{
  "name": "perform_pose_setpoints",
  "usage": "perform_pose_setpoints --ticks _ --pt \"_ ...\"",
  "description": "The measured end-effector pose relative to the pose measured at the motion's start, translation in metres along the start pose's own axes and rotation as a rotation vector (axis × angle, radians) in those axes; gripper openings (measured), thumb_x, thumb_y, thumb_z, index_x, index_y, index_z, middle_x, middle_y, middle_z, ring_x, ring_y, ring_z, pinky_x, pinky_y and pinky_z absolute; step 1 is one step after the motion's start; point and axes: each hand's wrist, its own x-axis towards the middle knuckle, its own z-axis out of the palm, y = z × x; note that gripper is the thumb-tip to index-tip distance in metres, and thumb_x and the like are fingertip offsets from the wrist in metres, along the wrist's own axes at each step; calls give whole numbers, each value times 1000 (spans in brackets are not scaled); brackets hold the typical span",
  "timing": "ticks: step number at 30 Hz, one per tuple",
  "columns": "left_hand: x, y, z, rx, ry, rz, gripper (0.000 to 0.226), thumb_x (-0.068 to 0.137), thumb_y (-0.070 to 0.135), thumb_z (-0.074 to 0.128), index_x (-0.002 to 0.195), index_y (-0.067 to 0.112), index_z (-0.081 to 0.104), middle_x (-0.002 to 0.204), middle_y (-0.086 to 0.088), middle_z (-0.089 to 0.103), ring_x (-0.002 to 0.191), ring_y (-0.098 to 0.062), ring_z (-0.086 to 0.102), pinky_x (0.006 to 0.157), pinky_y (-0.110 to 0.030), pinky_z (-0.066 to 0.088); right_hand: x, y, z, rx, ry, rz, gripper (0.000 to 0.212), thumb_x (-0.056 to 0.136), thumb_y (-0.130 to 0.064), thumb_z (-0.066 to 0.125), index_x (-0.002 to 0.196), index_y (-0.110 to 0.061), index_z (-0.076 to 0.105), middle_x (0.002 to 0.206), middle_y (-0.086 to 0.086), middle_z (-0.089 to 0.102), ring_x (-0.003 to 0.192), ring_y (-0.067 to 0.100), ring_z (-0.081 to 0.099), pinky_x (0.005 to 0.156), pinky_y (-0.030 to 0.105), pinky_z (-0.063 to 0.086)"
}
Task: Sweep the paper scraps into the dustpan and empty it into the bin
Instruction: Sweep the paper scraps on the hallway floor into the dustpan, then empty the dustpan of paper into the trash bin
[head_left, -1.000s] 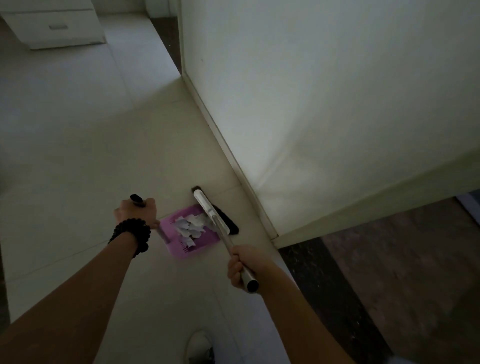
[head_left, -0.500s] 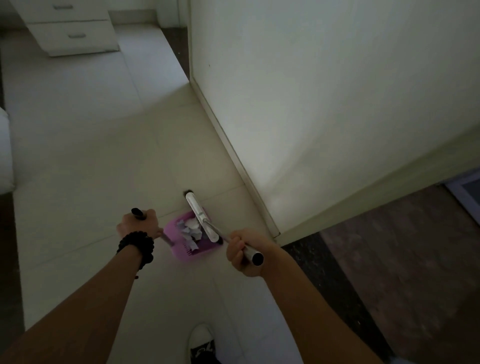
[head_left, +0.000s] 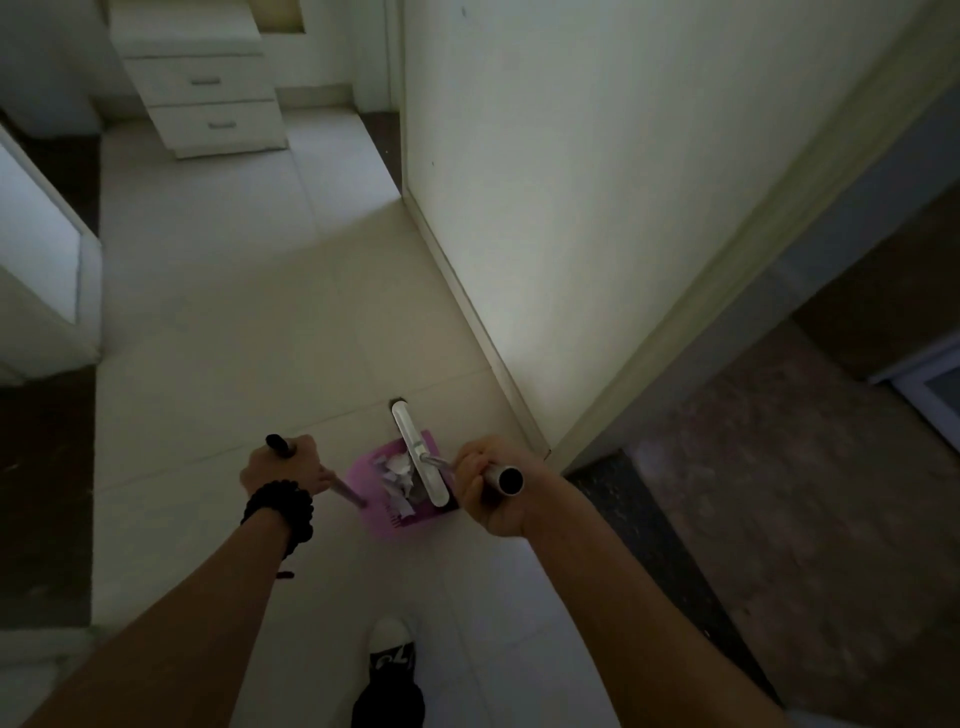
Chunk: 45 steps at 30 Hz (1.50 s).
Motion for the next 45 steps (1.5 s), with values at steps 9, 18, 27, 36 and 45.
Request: perform_pose_setpoints --ticks 9,18,27,36,45 --pt "-147 -28 -64 -182 33 -20 28 91 23 51 70 6 60 37 -3 63 61 -30 74 82 -49 61 -150 43 -26 -184 -160 -41 29 85 -2 35 59 -14 40 39 -1 48 32 6 52 25 13 35" --pt "-253 -52 -168 -289 32 46 26 91 18 54 76 1 64 82 -29 71 69 -38 75 74 -50 62 -282 94 -25 -308 -230 -7 32 96 -14 32 66 -13 41 44 2 51 33 8 53 26 17 40" --pt "-362 -69 -266 -267 17 136 22 92 17 56 78 2 64 73 -22 69 39 -23 69 45 -32 60 -386 186 4 -452 -347 36 30 88 -17 46 61 -7 54 46 2 54 29 8 50 25 19 41" --pt "-498 -164 -368 -376 296 119 21 88 15 62 79 -3 69 54 -20 69 42 -28 69 45 -35 60 -470 299 32 -798 -559 156 18 79 -15 70 81 -3 57 65 9 59 34 12 53 31 21 47" --pt "-698 -294 -347 -597 705 -83 19 87 12 59 79 -2 68 55 -21 68 55 -40 72 51 -37 60 -507 355 10 -1255 -942 -84 52 97 -44 31 66 -9 52 44 13 43 17 18 32 28 15 33"
